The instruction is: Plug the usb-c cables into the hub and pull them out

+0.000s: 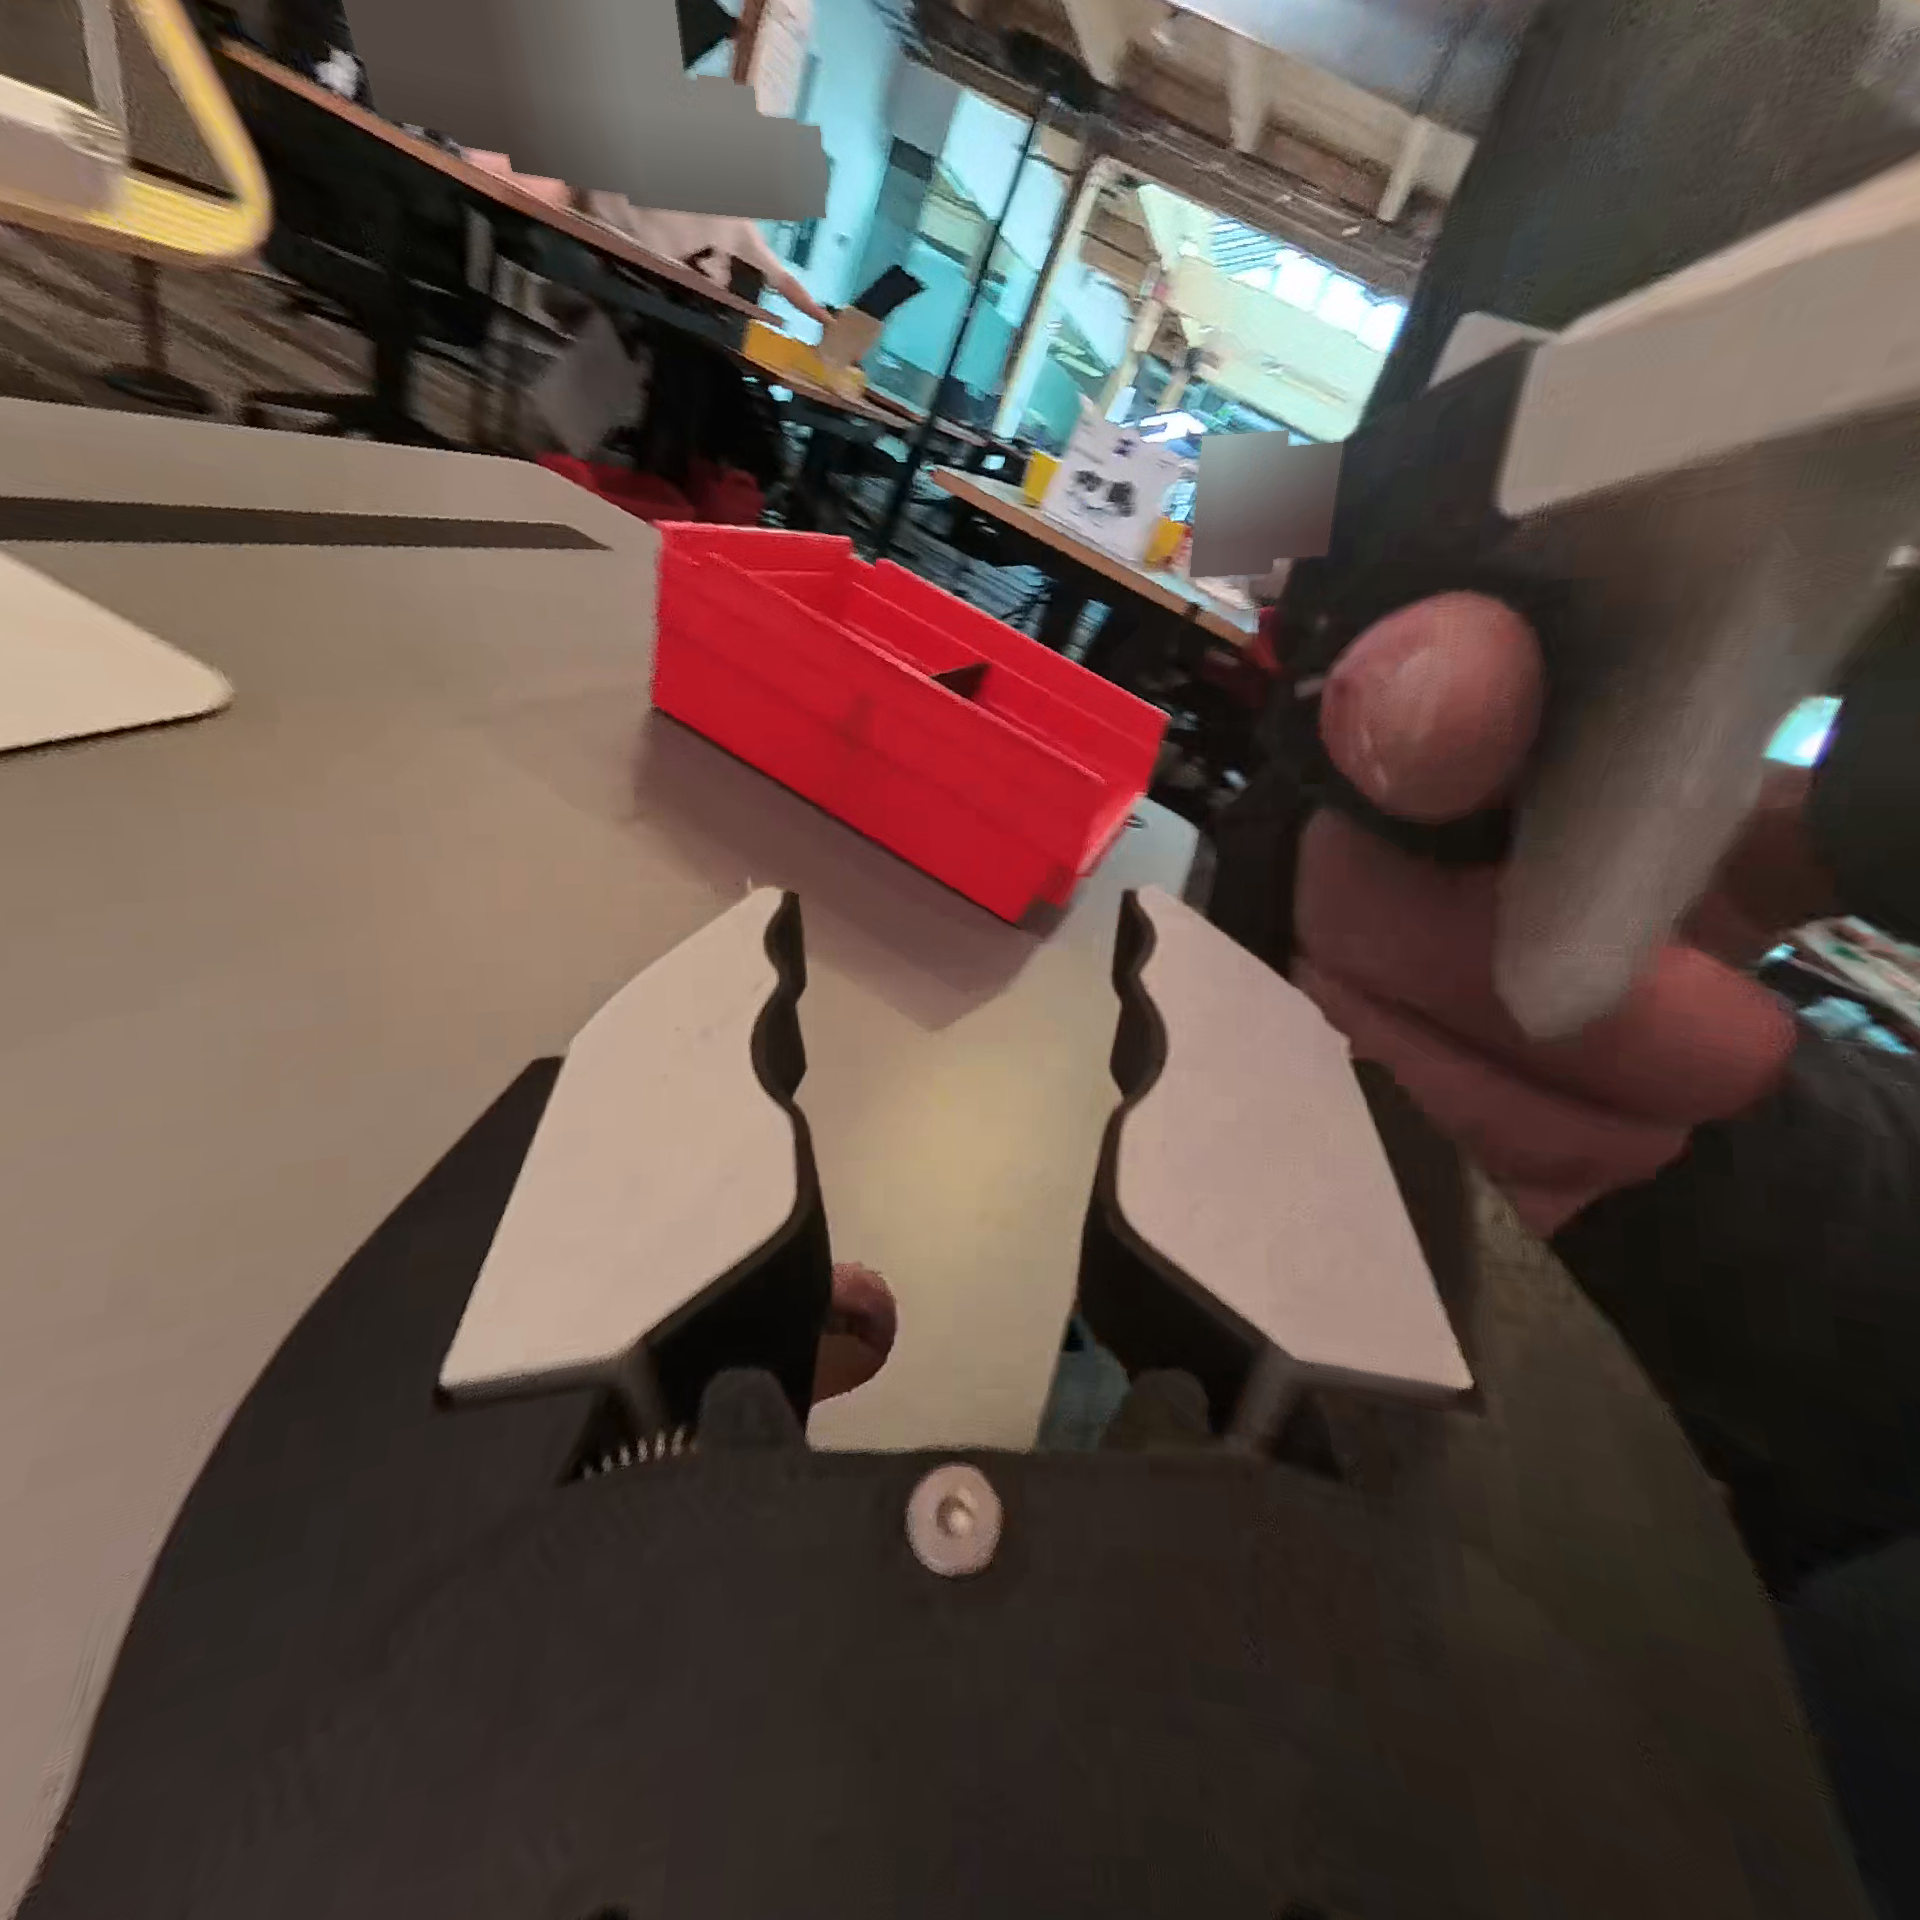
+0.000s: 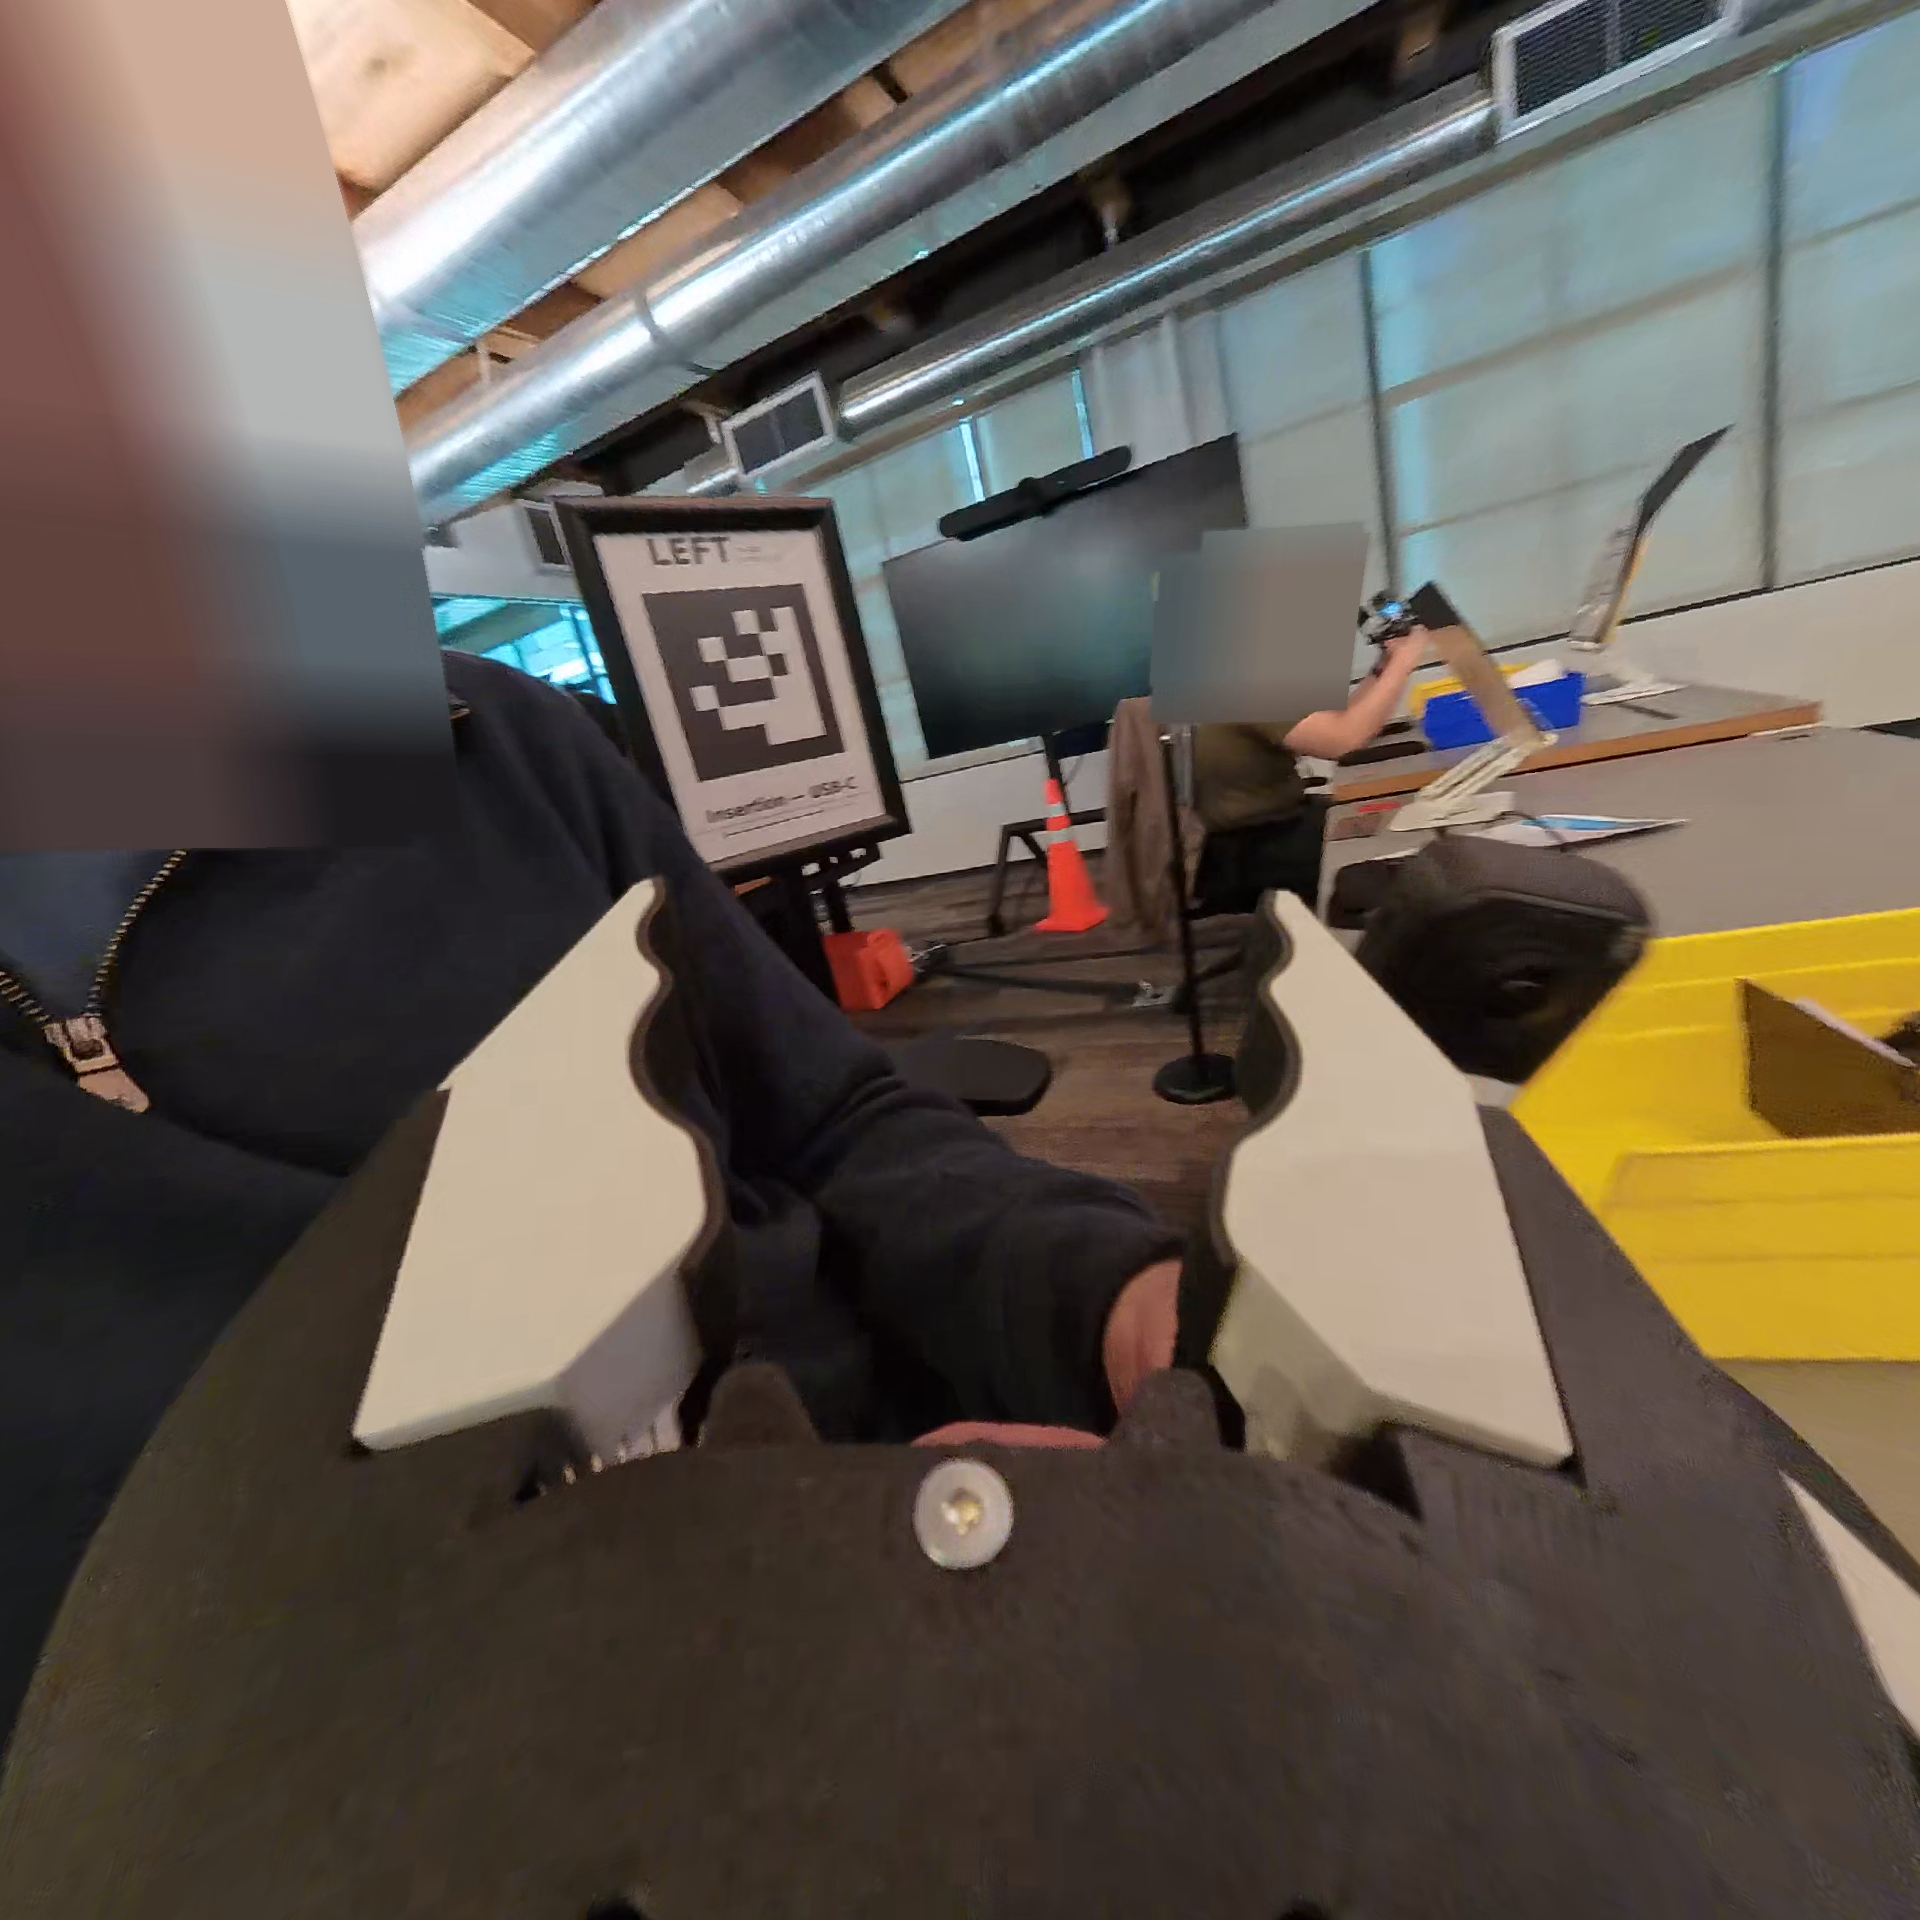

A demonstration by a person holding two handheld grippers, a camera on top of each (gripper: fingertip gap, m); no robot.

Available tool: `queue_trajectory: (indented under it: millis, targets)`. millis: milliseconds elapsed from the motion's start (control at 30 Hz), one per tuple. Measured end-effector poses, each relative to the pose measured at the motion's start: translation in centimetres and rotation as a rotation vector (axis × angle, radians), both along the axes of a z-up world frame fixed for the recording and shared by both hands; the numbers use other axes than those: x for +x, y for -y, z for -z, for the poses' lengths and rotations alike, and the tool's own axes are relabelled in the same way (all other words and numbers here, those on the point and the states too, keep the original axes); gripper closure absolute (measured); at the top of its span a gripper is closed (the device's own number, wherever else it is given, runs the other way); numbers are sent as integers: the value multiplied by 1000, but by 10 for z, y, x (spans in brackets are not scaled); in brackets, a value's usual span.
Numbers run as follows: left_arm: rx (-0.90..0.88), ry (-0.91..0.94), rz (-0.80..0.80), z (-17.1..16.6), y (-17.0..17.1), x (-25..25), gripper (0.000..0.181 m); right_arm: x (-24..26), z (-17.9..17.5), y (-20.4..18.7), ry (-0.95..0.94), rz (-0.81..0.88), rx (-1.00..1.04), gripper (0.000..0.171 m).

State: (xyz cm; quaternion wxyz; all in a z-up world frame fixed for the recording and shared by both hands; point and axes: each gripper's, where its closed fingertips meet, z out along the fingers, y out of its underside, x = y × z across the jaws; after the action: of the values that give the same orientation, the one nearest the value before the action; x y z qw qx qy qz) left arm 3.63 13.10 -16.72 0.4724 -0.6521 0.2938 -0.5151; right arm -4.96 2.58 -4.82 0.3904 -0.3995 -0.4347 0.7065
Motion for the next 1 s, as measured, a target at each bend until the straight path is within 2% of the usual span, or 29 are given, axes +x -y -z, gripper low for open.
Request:
queue_trajectory:
  millis: [33, 133, 167, 200, 267, 367, 467, 567, 667, 733, 800, 933, 1000]
  targets:
    - [-6, 20, 40, -2, 7, 6, 124, -5, 1, 7, -4, -28, -8, 65]
    - [19, -45, 73, 4, 16, 19, 140, -23, 10, 33, 28, -121, 5, 63]
    - [30, -46, 95, 4, 19, 20, 140, -28, 16, 40, 64, -120, 49, 63]
    - [28, -25, 114, 1, 20, 17, 127, -28, 14, 45, 56, -120, 74, 64]
    - [12, 30, 158, -5, 25, 9, 121, -21, 3, 45, 8, -116, 61, 64]
    - [-32, 117, 239, -17, 33, -9, 119, -8, -2, 22, -26, -6, 75, 64]
    - [27, 44, 307, -13, 47, -13, 125, 0, -4, 16, -39, -6, 62, 62]
    - [36, 14, 325, -11, 51, -5, 127, -8, 2, 32, 3, -69, 87, 61]
    - [28, 15, 340, -11, 50, -5, 116, -11, 0, 39, 2, -79, 103, 45]
    - [71, -20, 290, -8, 46, -4, 125, -18, 1, 40, 9, -51, 101, 32]
    - [66, -14, 308, -7, 51, 1, 134, -30, 7, 40, 32, 21, 147, 26]
    - [26, 38, 379, -11, 61, 3, 131, -27, -14, 57, -106, -17, 166, 45]
    - [-2, 79, 433, -14, 70, 6, 135, -22, -22, 75, -182, -94, 187, 72]
